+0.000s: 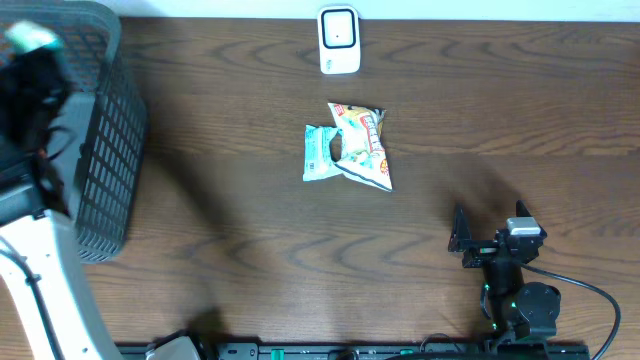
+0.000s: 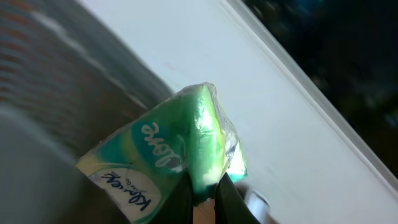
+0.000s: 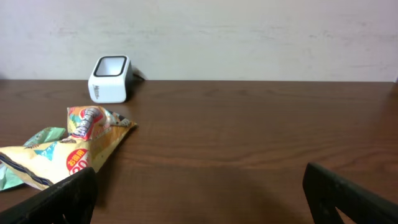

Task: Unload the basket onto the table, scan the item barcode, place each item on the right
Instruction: 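Carry the blue wipes pack to the table and release it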

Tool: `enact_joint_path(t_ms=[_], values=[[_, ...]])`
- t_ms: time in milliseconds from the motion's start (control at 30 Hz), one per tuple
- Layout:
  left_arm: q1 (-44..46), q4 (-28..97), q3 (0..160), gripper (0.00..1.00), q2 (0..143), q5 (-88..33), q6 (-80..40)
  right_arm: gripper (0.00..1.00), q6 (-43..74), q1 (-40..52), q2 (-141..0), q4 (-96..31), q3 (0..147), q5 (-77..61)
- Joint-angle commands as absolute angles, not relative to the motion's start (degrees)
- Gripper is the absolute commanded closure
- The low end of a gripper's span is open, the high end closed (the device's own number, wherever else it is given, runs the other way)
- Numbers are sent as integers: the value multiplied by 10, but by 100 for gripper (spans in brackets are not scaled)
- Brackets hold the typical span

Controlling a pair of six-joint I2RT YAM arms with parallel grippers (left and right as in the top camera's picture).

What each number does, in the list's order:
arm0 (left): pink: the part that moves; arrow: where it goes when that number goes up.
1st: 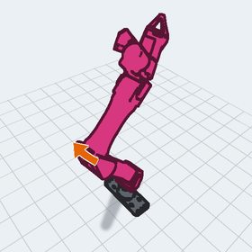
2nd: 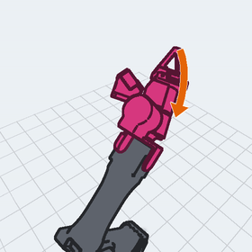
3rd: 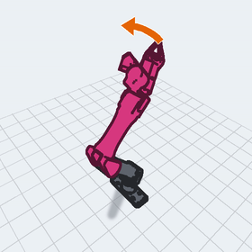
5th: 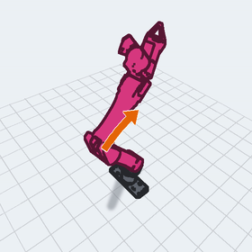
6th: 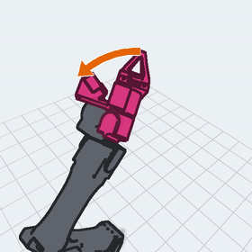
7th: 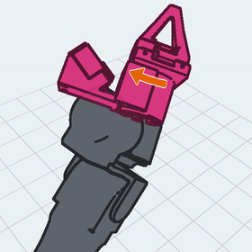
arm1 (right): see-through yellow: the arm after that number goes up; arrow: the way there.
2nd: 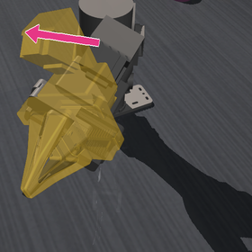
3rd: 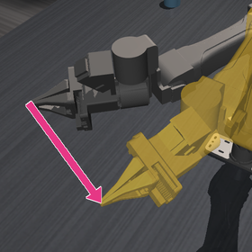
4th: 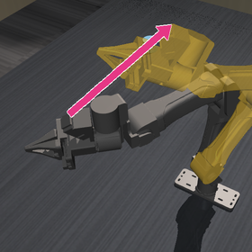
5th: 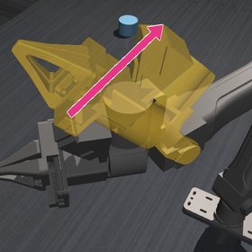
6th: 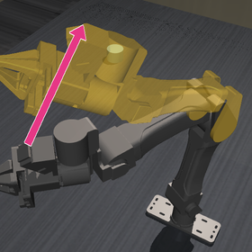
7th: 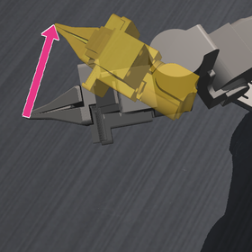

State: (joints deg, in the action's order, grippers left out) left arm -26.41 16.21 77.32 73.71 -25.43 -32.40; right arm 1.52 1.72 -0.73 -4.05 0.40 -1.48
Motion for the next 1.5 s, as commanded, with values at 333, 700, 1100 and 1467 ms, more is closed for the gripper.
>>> enact_joint_path(t_ms=[333, 700, 1100, 1467], values=[[46, 183, 775, 93, 761, -201, -200, 1, 21, 15, -6, -43, 4, -12], [152, 238, 775, 92, 928, -76, -199, 1, 21, 15, -6, -43, 4, -12], [154, 263, 775, 93, 1064, -85, -205, 1, 21, 15, -6, -43, 4, -12], [175, 265, 775, 88, 1067, -85, -206, 1, 21, 15, -6, -43, 4, -12]])
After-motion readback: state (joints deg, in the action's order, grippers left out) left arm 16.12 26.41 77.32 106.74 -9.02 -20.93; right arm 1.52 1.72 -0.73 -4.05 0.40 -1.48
